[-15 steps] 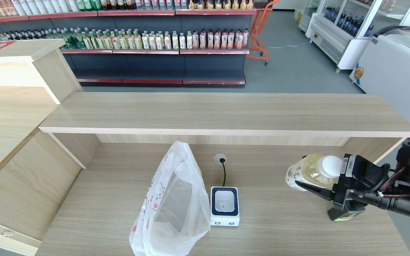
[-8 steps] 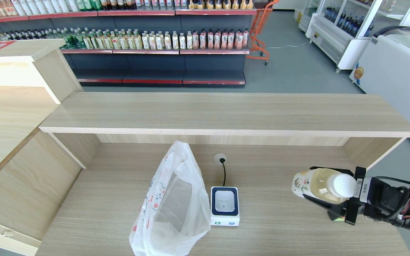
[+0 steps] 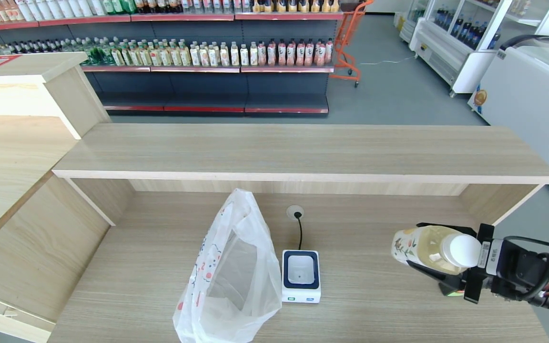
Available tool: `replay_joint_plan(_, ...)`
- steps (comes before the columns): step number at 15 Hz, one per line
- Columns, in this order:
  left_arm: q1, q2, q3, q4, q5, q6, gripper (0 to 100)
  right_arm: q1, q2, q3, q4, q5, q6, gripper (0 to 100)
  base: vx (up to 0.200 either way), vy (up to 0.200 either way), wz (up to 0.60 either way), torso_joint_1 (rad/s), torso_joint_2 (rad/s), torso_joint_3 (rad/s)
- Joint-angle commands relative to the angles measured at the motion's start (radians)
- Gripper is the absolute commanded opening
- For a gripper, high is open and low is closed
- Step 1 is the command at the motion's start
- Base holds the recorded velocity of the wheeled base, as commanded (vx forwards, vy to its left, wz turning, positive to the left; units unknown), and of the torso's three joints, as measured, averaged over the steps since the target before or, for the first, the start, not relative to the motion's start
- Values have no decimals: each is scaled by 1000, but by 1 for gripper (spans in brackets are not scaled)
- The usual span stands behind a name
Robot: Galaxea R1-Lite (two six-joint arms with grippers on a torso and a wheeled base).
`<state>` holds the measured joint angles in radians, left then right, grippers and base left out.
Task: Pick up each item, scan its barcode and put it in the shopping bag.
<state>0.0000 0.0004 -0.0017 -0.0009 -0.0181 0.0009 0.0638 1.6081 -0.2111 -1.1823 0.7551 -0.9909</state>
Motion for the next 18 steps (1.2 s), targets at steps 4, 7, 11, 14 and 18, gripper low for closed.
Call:
replay_joint_plan(4, 0, 0, 0, 1, 1, -1, 100, 1, -10, -10, 0, 0, 49, 0, 0, 200, 0, -4, -1, 1)
replay_joint_plan(7, 0, 0, 0, 1, 1, 5, 100, 1, -11, 7, 1, 0, 66, 0, -67, 133, 0, 10, 5, 2)
replay_joint_plan(11, 0, 0, 0, 1, 1, 2, 100, -1, 1, 32, 0, 0, 74, 0, 0, 0, 0, 0, 0, 0)
replay_joint_plan(14, 0, 0, 0, -1, 1, 1, 100, -1, 18, 42, 1, 0, 75, 0, 0, 0, 0, 0, 0, 0)
replay_joint_plan(18, 0, 0, 0, -1, 1, 1, 100, -16, 102, 52, -2, 0, 75, 0, 0, 0, 0, 0, 0, 0)
